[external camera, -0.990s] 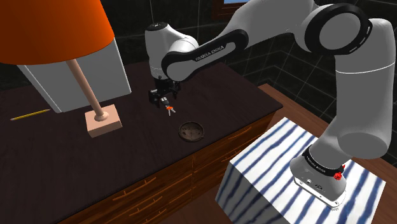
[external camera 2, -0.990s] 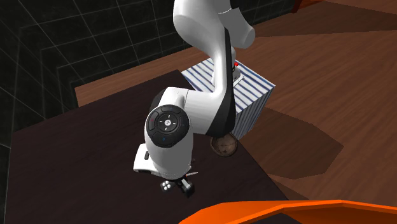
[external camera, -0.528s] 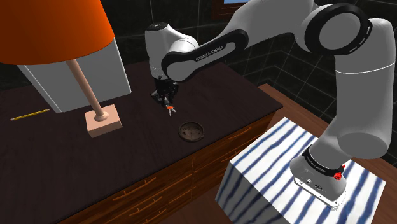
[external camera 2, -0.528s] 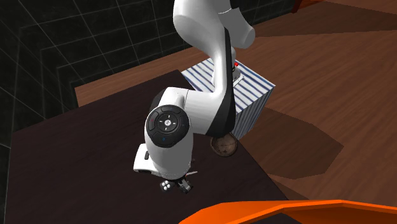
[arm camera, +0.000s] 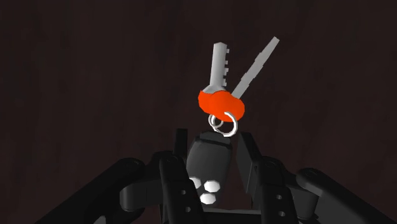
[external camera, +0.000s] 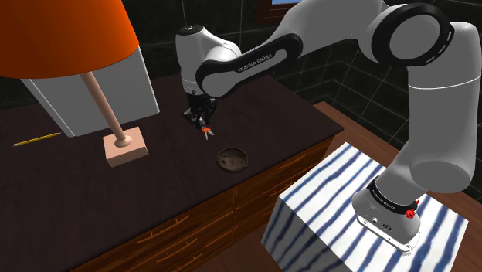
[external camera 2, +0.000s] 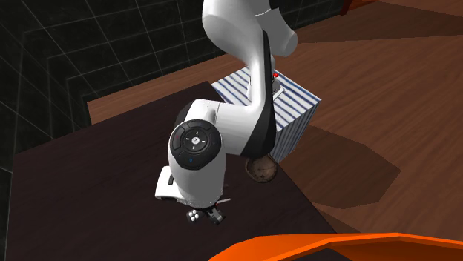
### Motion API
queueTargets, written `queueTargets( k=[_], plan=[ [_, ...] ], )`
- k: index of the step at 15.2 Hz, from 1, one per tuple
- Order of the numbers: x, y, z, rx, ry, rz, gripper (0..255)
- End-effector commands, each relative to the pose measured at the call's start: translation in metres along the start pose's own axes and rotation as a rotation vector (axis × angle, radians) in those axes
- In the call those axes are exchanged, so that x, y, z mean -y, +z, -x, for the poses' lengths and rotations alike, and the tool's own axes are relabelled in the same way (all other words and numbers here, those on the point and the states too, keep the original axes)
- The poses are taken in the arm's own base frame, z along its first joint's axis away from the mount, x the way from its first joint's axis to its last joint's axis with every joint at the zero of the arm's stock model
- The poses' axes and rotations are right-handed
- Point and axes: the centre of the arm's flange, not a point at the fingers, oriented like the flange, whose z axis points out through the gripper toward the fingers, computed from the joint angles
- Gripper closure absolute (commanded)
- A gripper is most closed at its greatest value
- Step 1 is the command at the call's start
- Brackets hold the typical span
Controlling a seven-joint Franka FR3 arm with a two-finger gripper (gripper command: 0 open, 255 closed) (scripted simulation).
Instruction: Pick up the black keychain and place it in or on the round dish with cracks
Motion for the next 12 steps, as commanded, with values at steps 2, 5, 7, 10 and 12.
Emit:
queueTargets(
  k=[2,5,7,10,12],
  plan=[
    [-0.001,-0.015,-0.002,0.0,0.0,0.0,255],
    [-0.002,-0.031,-0.003,0.0,0.0,0.0,255],
    [-0.002,-0.042,-0.004,0.0,0.0,0.0,255],
    [-0.003,-0.057,-0.005,0.0,0.0,0.0,255],
    [-0.004,-0.068,-0.005,0.0,0.0,0.0,255]
  ],
)
